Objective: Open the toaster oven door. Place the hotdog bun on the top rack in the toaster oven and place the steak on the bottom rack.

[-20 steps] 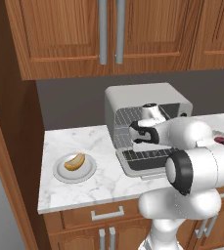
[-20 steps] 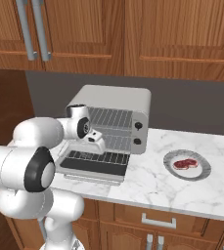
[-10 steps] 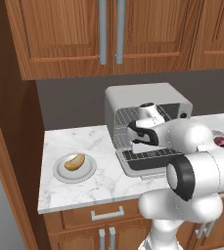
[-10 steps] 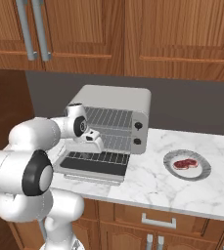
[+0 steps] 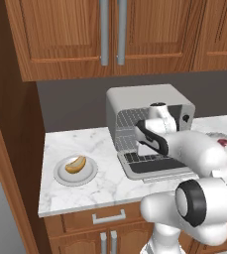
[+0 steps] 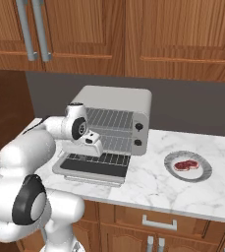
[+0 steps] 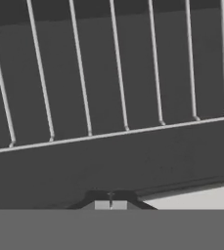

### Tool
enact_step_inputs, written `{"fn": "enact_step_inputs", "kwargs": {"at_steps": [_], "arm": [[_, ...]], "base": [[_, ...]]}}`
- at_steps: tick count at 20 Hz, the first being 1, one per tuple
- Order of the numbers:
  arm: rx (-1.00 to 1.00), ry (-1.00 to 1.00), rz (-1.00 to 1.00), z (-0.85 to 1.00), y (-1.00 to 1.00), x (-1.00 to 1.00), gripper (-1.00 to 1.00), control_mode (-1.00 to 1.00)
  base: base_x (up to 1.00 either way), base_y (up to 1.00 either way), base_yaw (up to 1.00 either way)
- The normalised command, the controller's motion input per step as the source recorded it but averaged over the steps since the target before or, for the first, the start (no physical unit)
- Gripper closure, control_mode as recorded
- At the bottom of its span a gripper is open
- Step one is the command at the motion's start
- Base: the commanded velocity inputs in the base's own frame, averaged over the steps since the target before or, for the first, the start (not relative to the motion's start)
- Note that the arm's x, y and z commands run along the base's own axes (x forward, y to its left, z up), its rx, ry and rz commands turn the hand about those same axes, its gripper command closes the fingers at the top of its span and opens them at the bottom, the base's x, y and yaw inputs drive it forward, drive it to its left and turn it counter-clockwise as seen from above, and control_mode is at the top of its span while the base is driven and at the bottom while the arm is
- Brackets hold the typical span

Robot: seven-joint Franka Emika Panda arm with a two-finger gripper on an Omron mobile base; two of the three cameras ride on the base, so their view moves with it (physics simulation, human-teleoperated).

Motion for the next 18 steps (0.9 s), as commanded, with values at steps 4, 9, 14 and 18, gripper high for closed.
{"fn": "enact_step_inputs", "kwargs": {"at_steps": [4,9,14,18], "arm": [[0.0,-0.03,0.0,0.15,0.0,-0.21,1.0,-1.0],[0.0,0.0,0.0,0.13,0.0,-0.12,-1.0,-1.0],[0.0,0.0,0.0,0.15,-0.1,-0.11,-1.0,-1.0],[0.0,0.0,0.0,0.16,-0.12,-0.14,-1.0,-1.0]], "base": [[0.0,0.0,0.0],[0.0,0.0,0.0],[0.0,0.0,0.0],[0.0,0.0,0.0]]}}
